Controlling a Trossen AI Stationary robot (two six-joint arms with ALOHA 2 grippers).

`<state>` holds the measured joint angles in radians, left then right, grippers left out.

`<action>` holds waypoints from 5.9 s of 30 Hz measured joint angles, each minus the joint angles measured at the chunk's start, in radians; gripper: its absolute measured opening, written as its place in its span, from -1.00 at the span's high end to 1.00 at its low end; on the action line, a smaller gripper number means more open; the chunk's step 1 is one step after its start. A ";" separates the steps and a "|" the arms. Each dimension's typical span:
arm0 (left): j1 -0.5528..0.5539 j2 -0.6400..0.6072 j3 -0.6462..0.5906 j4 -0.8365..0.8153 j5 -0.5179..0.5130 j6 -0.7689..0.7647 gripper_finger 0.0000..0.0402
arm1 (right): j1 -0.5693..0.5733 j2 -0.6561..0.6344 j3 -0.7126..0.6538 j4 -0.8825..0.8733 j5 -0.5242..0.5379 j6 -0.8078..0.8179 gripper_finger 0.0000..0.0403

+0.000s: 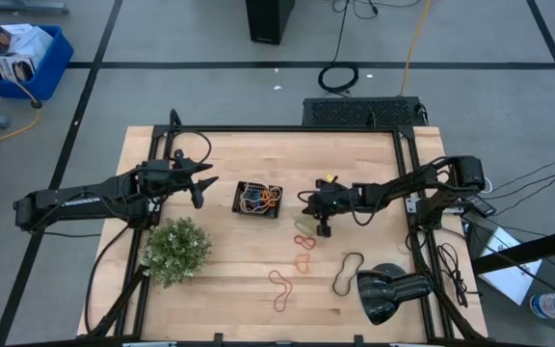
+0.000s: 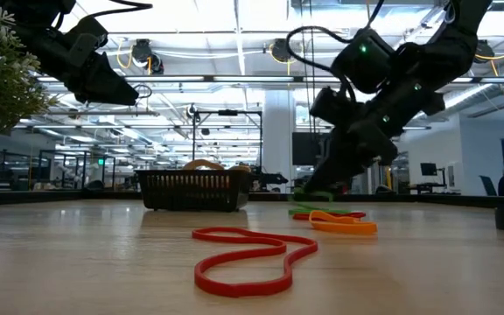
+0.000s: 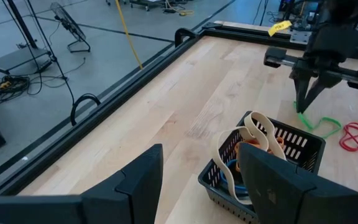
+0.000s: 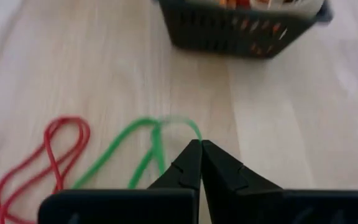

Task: Pick and place rubber bands into bin
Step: Put the top green rubber band into the black bin, then put the green rubber band into the black bin

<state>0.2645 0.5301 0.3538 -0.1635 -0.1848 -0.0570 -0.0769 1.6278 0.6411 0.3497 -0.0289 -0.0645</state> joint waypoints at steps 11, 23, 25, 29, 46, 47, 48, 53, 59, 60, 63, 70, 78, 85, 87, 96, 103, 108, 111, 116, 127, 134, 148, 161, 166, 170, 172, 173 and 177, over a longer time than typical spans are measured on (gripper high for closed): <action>0.000 0.000 0.000 0.002 0.000 0.000 -0.08 | 0.000 -0.138 0.071 -0.008 0.052 -0.093 1.00; 0.000 0.000 0.000 0.003 0.000 0.000 -0.08 | 0.000 -0.177 0.342 -0.273 0.067 -0.225 1.00; 0.000 0.000 0.000 0.003 -0.001 0.000 -0.08 | 0.000 -0.174 0.371 -0.274 0.082 -0.241 1.00; 0.000 0.000 0.000 0.003 -0.001 0.000 -0.08 | 0.000 -0.169 0.408 -0.246 0.081 -0.263 1.00; 0.002 0.000 0.000 0.004 0.000 0.000 -0.08 | 0.000 0.039 0.413 -0.039 0.080 -0.259 1.00; 0.002 0.000 0.000 0.004 0.000 0.000 -0.08 | -0.001 0.059 0.413 -0.020 0.080 -0.259 1.00; 0.002 0.000 0.000 0.004 0.000 0.000 -0.08 | -0.002 0.075 0.413 -0.010 0.080 -0.259 1.00; 0.003 0.000 0.000 0.004 0.000 0.000 -0.08 | -0.012 0.160 0.434 0.010 0.079 -0.232 1.00; 0.003 0.000 0.000 0.003 0.000 0.000 -0.08 | -0.022 0.243 0.447 0.017 0.079 -0.220 1.00; 0.003 0.000 0.000 0.003 0.000 0.000 -0.08 | -0.022 0.254 0.448 0.016 0.078 -0.212 1.00; 0.003 0.000 0.000 0.003 0.000 0.000 -0.08 | -0.024 0.285 0.448 0.014 0.077 -0.205 1.00; 0.002 0.000 0.000 0.002 0.000 0.000 -0.08 | -0.024 0.316 0.448 0.010 0.078 -0.202 1.00; 0.002 0.000 0.000 0.002 0.000 0.000 -0.08 | -0.021 0.316 0.448 0.032 0.079 -0.208 0.96; 0.002 0.000 0.000 0.001 0.000 0.000 -0.08 | -0.021 0.316 0.448 0.035 0.080 -0.240 0.82; 0.002 0.000 0.000 0.001 0.000 0.000 -0.08 | -0.020 0.316 0.448 0.035 0.080 -0.244 0.74; 0.003 0.000 0.000 0.000 0.000 0.000 -0.08 | -0.019 0.264 0.447 0.024 0.218 -0.246 0.33; 0.003 0.000 0.000 -0.001 0.000 0.000 -0.08 | -0.011 0.142 0.447 -0.046 0.235 -0.234 0.22; 0.003 0.000 0.000 -0.002 0.000 0.000 -0.08 | 0.021 0.051 0.447 -0.097 0.199 -0.231 0.25; 0.003 0.000 0.000 -0.002 0.000 0.000 -0.08 | 0.046 0.000 0.447 -0.121 0.179 -0.232 0.27; 0.002 0.000 0.000 -0.002 0.000 0.000 -0.08 | 0.085 -0.099 0.448 -0.263 0.183 -0.159 0.27; 0.002 0.000 0.000 0.000 0.000 0.000 -0.08 | 0.106 -0.107 0.448 -0.609 0.182 0.154 0.28; 0.003 0.000 0.000 0.001 0.000 0.000 -0.08 | 0.112 0.007 0.448 -0.639 0.184 0.194 0.30; 0.003 0.000 0.000 0.000 0.000 0.000 -0.08 | 0.114 0.181 0.447 -0.705 0.181 0.236 0.34; 0.003 0.000 0.000 0.000 0.000 0.000 -0.08 | 0.114 0.181 0.447 -0.665 0.125 0.267 0.35; 0.002 0.000 0.000 0.000 0.000 0.000 -0.08 | 0.118 0.181 0.447 -0.665 0.129 0.264 0.35; 0.003 0.000 0.000 0.000 0.000 0.000 -0.08 | 0.118 0.186 0.447 -0.664 0.157 0.263 0.35; 0.003 0.000 0.000 0.000 0.000 0.000 -0.08 | 0.118 0.192 0.447 -0.667 0.157 0.262 0.35; 0.002 0.000 0.000 -0.001 0.000 0.000 -0.08 | 0.118 0.192 0.443 -0.668 0.155 0.262 0.35; 0.002 0.000 0.000 0.000 0.000 0.000 -0.08 | 0.118 0.201 0.411 -0.625 0.121 0.278 0.35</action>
<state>0.2668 0.5301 0.3538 -0.1638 -0.1848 -0.0570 0.0414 1.8290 1.0516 -0.2752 0.0923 0.2131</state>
